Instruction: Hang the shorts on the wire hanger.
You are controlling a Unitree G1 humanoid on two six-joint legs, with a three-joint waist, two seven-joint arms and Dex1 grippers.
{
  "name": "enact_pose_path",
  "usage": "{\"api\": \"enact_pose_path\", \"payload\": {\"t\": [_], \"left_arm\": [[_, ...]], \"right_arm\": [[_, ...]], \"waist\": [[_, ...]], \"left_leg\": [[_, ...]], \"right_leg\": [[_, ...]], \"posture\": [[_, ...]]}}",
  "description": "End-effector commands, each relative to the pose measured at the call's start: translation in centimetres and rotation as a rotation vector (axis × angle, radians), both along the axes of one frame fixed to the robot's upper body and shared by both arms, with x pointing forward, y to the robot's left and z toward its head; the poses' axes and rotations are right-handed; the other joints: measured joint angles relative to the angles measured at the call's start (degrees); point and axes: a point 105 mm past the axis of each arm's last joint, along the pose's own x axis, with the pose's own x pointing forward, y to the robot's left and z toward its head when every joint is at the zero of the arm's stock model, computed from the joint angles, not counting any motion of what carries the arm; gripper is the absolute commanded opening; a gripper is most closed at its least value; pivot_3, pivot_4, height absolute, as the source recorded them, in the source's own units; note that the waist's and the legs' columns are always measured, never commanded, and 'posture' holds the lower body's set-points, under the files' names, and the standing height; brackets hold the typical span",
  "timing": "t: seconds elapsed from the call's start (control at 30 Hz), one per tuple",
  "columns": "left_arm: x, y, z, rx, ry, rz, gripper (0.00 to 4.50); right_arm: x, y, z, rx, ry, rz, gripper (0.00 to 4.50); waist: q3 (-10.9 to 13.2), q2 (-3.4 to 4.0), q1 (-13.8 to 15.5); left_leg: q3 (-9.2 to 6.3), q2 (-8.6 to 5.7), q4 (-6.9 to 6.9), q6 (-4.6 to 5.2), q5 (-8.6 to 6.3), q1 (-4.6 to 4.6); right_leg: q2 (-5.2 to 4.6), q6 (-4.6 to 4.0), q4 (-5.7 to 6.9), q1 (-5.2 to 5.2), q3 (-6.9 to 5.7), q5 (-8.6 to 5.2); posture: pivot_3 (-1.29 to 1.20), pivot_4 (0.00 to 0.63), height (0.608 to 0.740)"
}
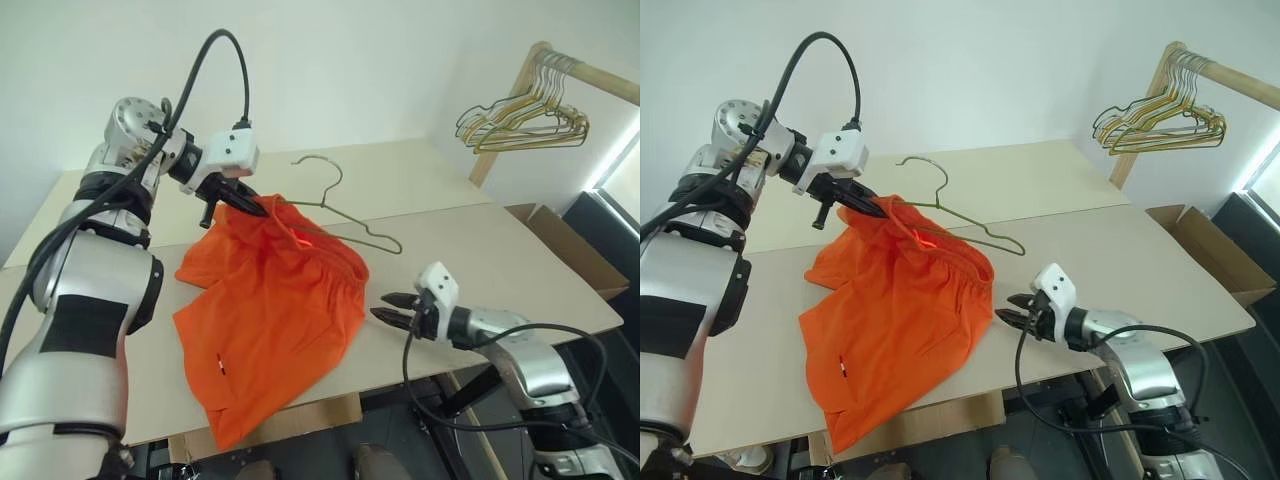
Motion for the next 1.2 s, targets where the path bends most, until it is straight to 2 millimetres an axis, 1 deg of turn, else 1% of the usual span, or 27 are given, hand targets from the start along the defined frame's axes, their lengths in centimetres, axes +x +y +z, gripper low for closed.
{"api": "enact_pose_path", "payload": {"t": [0.03,0.13,0.27,0.4,0.5,0.6,0.63,0.67,0.8,0.9,1.0,1.07,1.2], "left_arm": [[0.0,-0.1,1.5,-0.015,-0.049,-0.015,0.0],[0.0,-0.1,1.5,-0.014,-0.049,-0.013,0.0],[0.0,-0.2,1.4,-0.013,-0.048,-0.014,0.0],[0.0,-0.2,1.4,-0.019,-0.049,-0.016,0.0],[0.0,-0.2,1.4,-0.021,-0.05,-0.015,0.0],[0.0,-0.1,1.4,-0.022,-0.05,-0.012,0.0],[0.0,-0.1,1.4,-0.022,-0.049,-0.01,0.0],[0.0,0.0,1.4,-0.022,-0.05,-0.01,0.0],[0.0,0.0,1.4,-0.019,-0.054,-0.01,0.0],[0.0,0.3,1.6,-0.001,-0.065,-0.012,0.0],[-0.1,0.9,1.6,0.032,-0.079,-0.013,0.0],[-0.2,1.3,1.6,0.057,-0.09,-0.014,0.0],[-0.3,1.9,1.4,0.074,-0.089,-0.007,0.0]], "right_arm": [[1.0,0.9,0.5,0.007,-0.031,-0.007,2.21],[2.0,1.7,0.5,0.033,-0.023,-0.024,2.21],[2.5,2.5,0.6,0.052,-0.011,-0.002,2.21],[3.3,2.6,0.0,0.059,0.05,-0.047,2.21],[3.0,2.8,0.2,0.098,0.065,-0.034,1.62],[3.0,2.9,0.0,0.122,0.095,-0.046,0.61],[3.0,3.0,0.0,0.126,0.1,-0.048,0.18],[3.1,3.0,0.0,0.13,0.102,-0.052,0.04],[3.4,3.0,0.0,0.136,0.108,-0.081,0.04],[4.0,2.2,0.1,0.135,0.105,-0.135,0.04],[4.6,0.7,0.5,0.161,0.113,-0.196,0.04],[4.6,-0.3,1.0,0.173,0.112,-0.21,0.04],[4.7,-1.9,1.1,0.158,0.114,-0.234,0.04]], "waist": [[0.0,0.0,0.0],[0.0,0.0,0.0],[0.0,0.0,0.0],[0.0,0.0,-0.1],[0.0,0.0,-0.1],[0.0,0.0,-0.1],[0.0,0.0,-0.1],[0.0,0.01,-0.1],[0.0,0.01,-0.1],[0.0,0.01,-0.2],[0.0,0.01,-0.2],[0.0,0.01,-0.2],[0.0,0.01,-0.2]], "left_leg": [[0.0,0.0,0.01,0.0,0.0,-0.01],[-0.01,0.0,0.01,0.01,-0.01,-0.01],[-0.01,0.0,0.01,0.01,0.0,0.0],[-0.03,0.0,0.02,0.01,0.0,-0.01],[-0.04,0.0,0.0,0.01,-0.01,-0.01],[-0.05,0.0,0.01,0.01,-0.01,-0.04],[-0.06,0.0,0.02,0.01,-0.01,-0.04],[-0.06,0.0,0.02,0.01,-0.01,-0.03],[-0.07,0.0,0.02,0.01,-0.01,-0.02],[-0.07,0.0,0.02,0.01,-0.01,-0.03],[-0.08,0.0,0.02,0.01,-0.01,-0.03],[-0.09,0.0,0.01,0.01,-0.01,-0.03],[-0.11,0.0,0.01,0.01,-0.01,-0.05]], "right_leg": [[0.0,0.0,0.06,0.0,0.0,0.0],[0.0,0.0,0.09,0.0,-0.01,0.0],[0.0,0.0,0.11,-0.01,-0.01,0.0],[-0.01,0.0,0.16,0.0,-0.02,0.0],[0.0,0.0,0.16,-0.01,-0.02,0.0],[-0.01,0.01,0.18,-0.02,-0.03,0.01],[-0.01,0.01,0.18,-0.01,-0.03,0.01],[-0.01,0.01,0.18,-0.01,-0.03,0.01],[-0.01,0.01,0.18,-0.02,-0.03,0.01],[-0.01,0.01,0.18,-0.02,-0.03,0.01],[-0.01,0.01,0.19,-0.02,-0.03,0.01],[-0.01,0.01,0.19,-0.02,-0.03,0.01],[-0.02,0.01,0.18,-0.01,-0.05,0.01]], "posture": [[-0.08,0.0,0.74],[-0.08,0.0,0.74],[-0.08,0.0,0.74],[-0.08,0.0,0.74],[-0.08,0.0,0.74],[-0.08,0.0,0.74],[-0.08,0.0,0.74],[-0.08,0.0,0.74],[-0.08,0.0,0.74],[-0.08,0.0,0.74],[-0.08,0.0,0.74],[-0.08,0.0,0.74],[-0.08,0.0,0.74]]}}
